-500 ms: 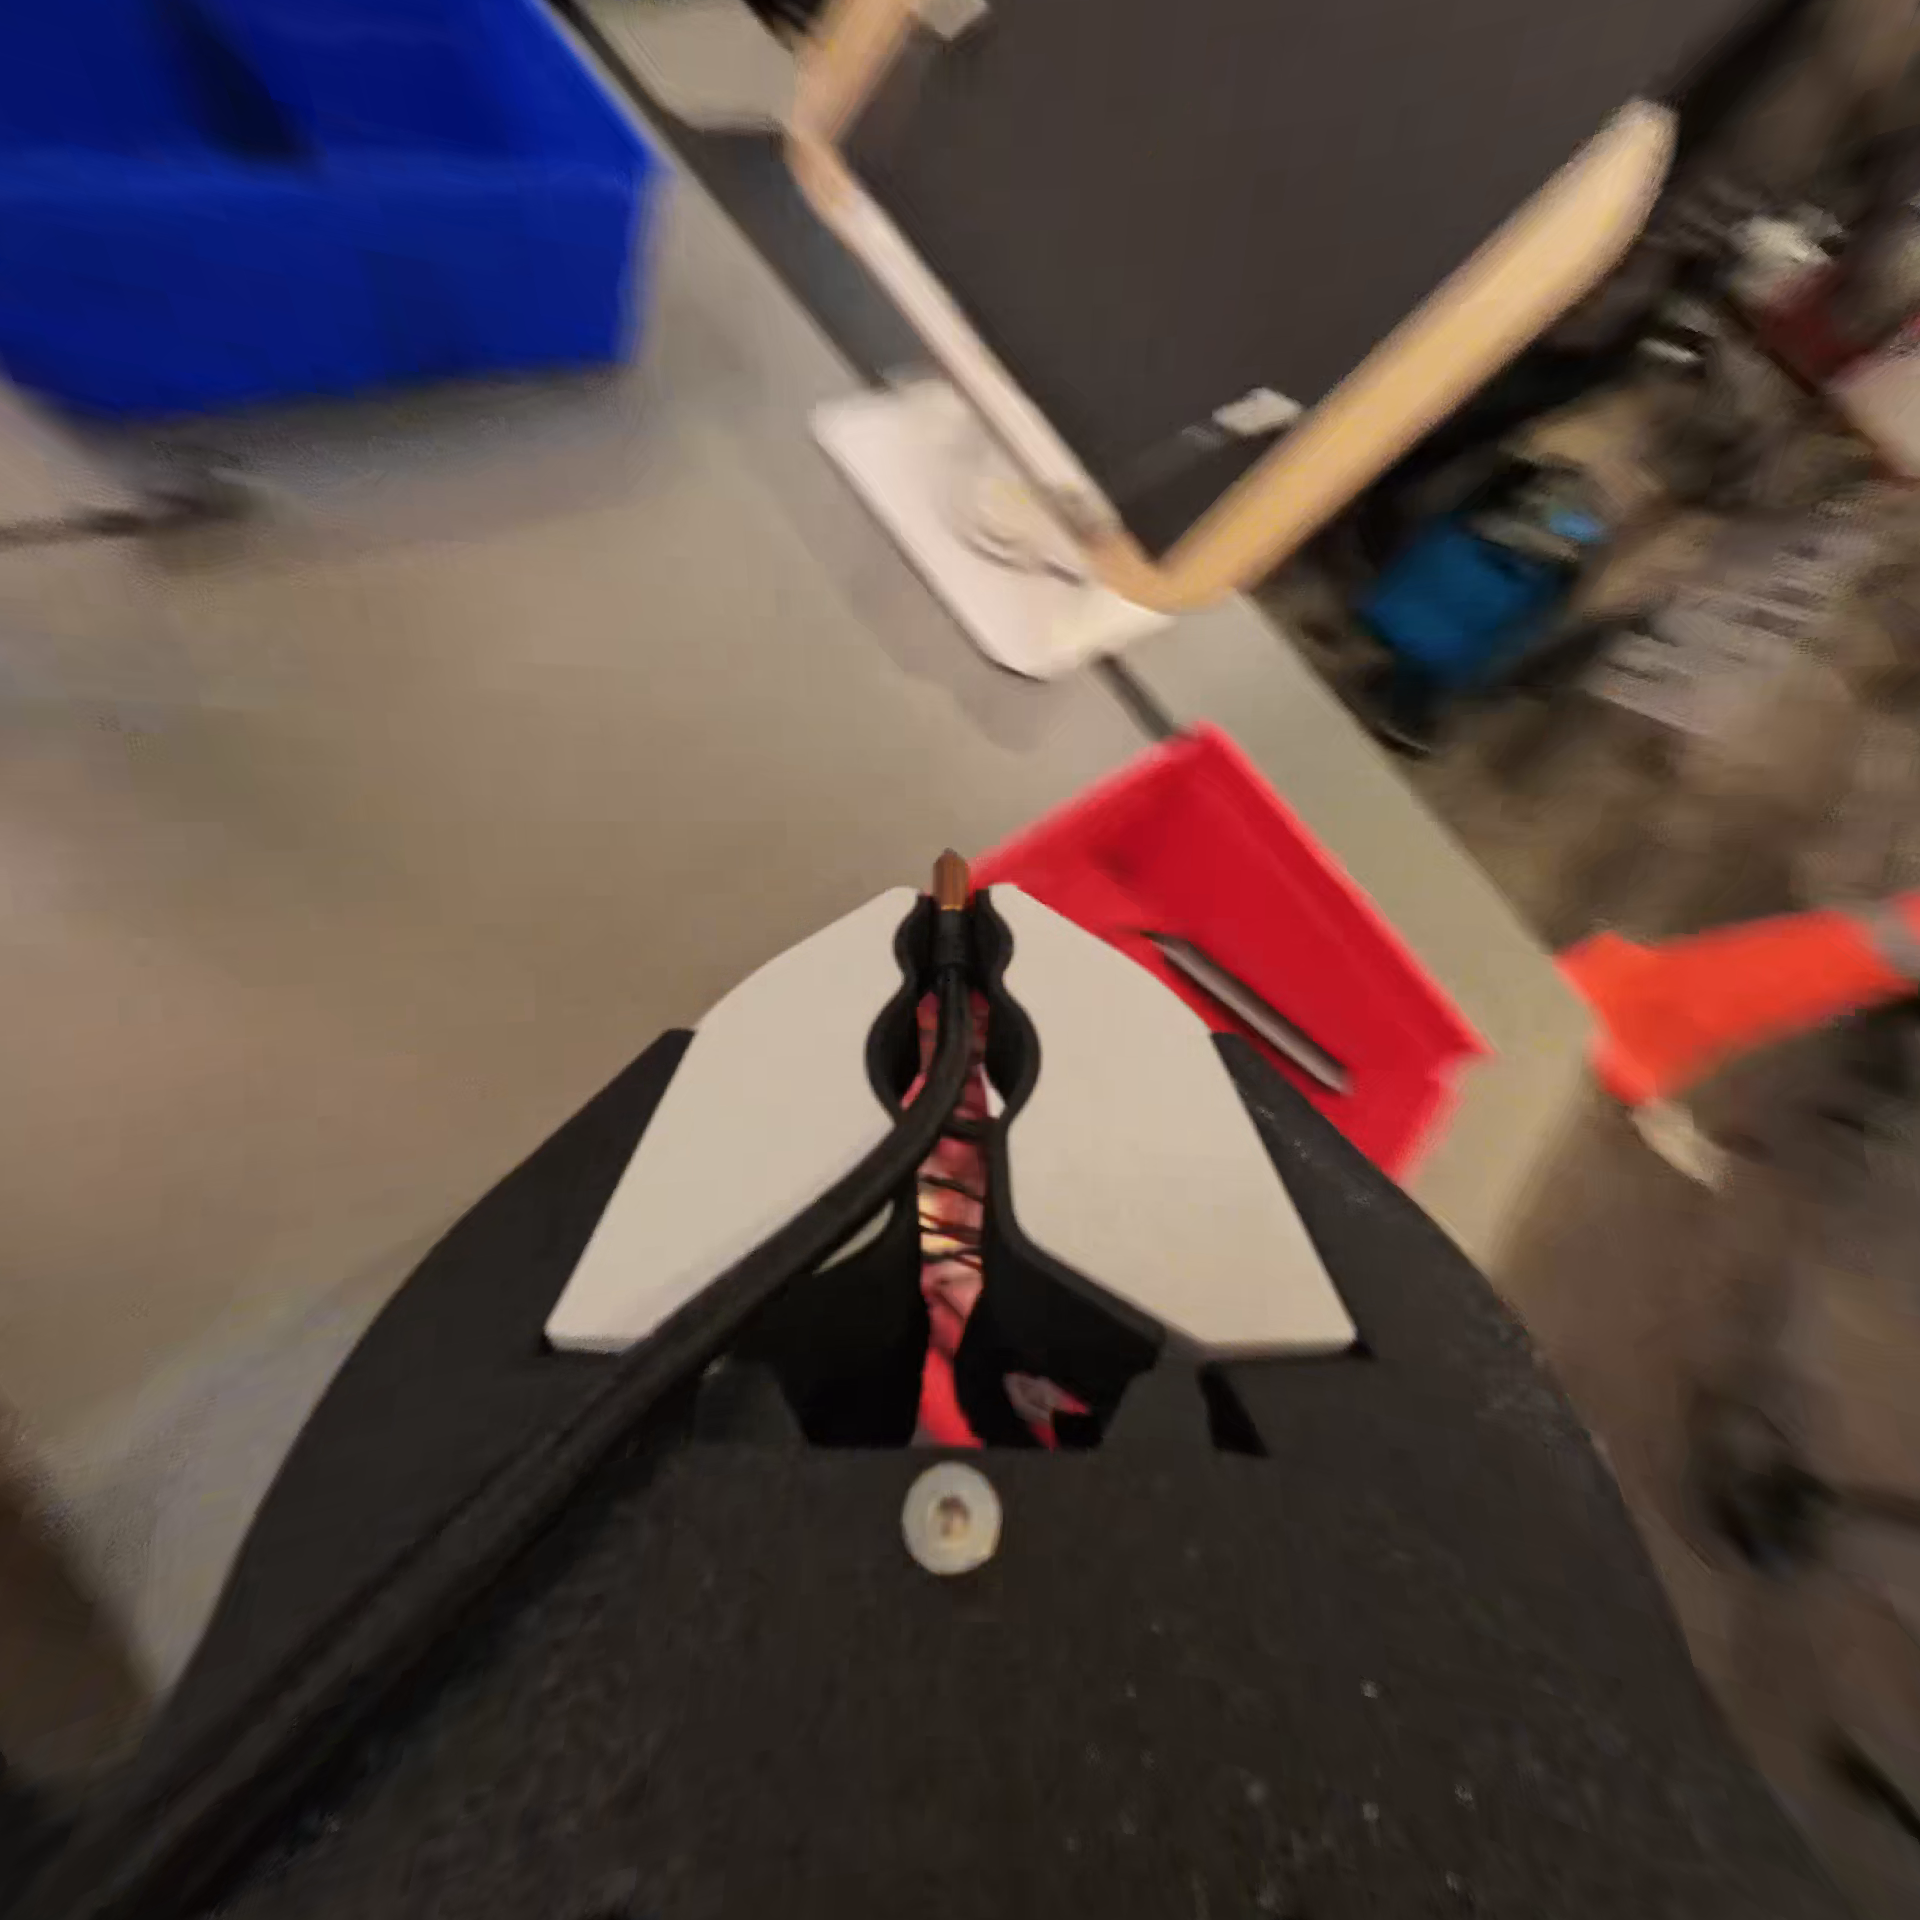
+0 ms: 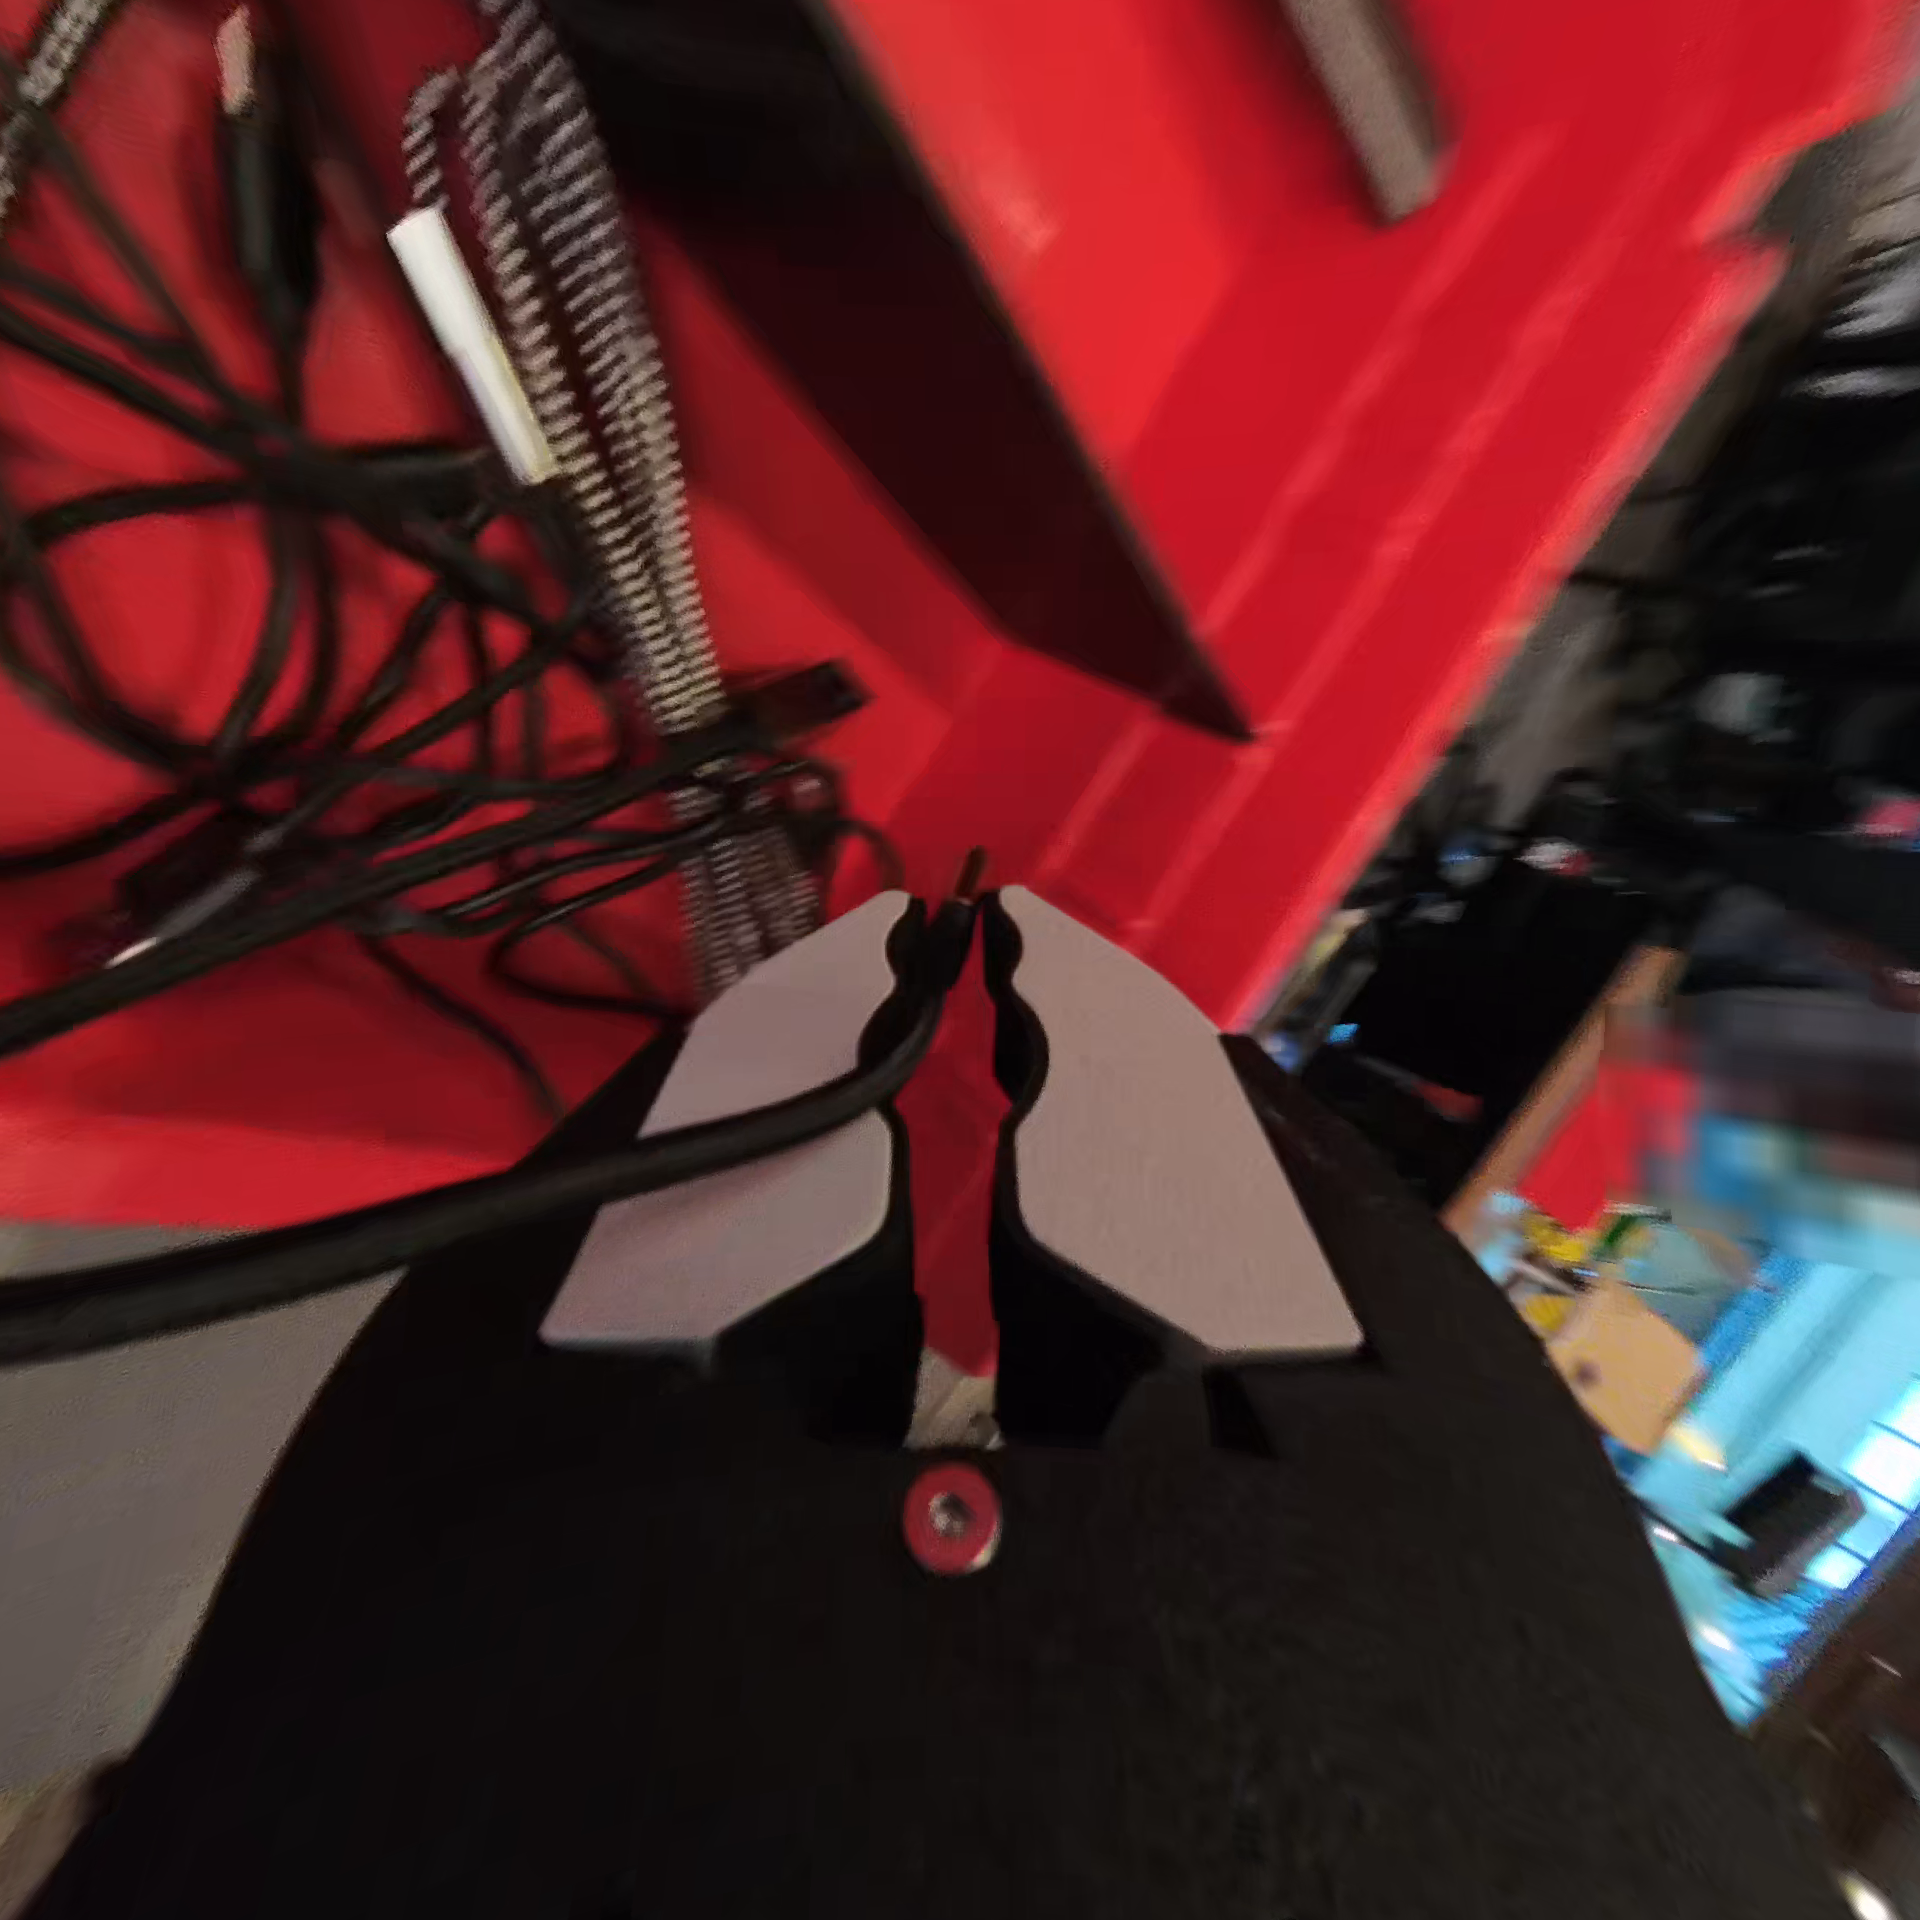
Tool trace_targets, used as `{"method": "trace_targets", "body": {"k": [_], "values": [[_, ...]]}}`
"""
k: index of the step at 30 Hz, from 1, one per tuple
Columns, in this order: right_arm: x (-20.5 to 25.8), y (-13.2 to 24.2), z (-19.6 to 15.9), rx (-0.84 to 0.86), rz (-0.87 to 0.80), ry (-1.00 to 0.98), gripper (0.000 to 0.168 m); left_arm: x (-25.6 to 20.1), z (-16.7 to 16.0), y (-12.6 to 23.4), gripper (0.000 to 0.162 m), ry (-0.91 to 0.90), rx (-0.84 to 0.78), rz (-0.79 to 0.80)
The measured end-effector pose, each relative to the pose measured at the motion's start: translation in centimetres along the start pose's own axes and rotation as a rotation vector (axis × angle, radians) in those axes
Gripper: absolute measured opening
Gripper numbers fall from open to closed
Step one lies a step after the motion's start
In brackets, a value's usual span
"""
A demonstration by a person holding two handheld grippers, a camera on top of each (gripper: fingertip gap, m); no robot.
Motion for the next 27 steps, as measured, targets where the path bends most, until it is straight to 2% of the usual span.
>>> {"method": "trace_targets", "body": {"k": [3,5,8,11,13,14,16,19,21,23,24,26,27], "values": [[2.5,-1.0,-0.8,0.059,0.197,0.004,0.030,0.0,0.3,-0.3,0.009,0.018,-0.011,-0.033],[3.9,-0.4,-0.1,0.013,0.354,-0.025,0.044,0.1,0.2,-0.7,0.009,0.016,0.000,-0.035],[4.5,1.4,1.0,-0.070,0.534,-0.062,0.054,0.6,0.1,-0.9,0.009,0.016,0.012,-0.027],[2.2,1.8,0.2,-0.048,0.474,-0.078,0.066,1.2,0.6,-0.7,0.009,0.041,-0.018,-0.013],[0.7,3.3,0.1,-0.096,0.416,-0.130,0.069,2.0,0.9,-0.4,0.009,0.079,-0.047,0.012],[0.8,4.9,0.7,-0.166,0.420,-0.152,0.067,2.4,1.1,-0.2,0.009,0.105,-0.063,0.023],[3.3,9.5,3.3,-0.420,0.527,-0.167,0.063,3.4,1.8,0.2,0.009,0.168,-0.110,0.032],[11.1,18.8,7.4,-0.862,0.838,-0.090,0.058,4.8,4.2,1.1,0.009,0.260,-0.233,-0.010],[16.8,24.2,9.2,-1.083,1.036,-0.016,0.058,5.4,6.0,1.4,0.009,0.296,-0.290,-0.046],[21.1,27.6,10.2,-1.222,1.124,0.063,0.065,5.9,7.3,1.3,0.009,0.276,-0.295,-0.037],[22.1,28.6,11.0,-1.279,1.123,0.046,0.062,5.9,7.9,1.2,0.009,0.253,-0.293,-0.035],[23.1,29.9,12.3,-1.331,1.173,-0.023,0.051,5.5,9.0,1.0,0.009,0.218,-0.303,-0.053],[23.3,29.8,12.8,-1.325,1.185,-0.049,0.028,5.3,9.4,1.1,0.009,0.209,-0.312,-0.064]]}}
Point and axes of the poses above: each gripper's, where its closed fingertips meet, y back along the fingers, z out of its top, x = y × z across the jaws, the point moved 1 cm from there along y, back along the fingers, and after that the axes turned 2 degrees about x, right-handed, at the moved point
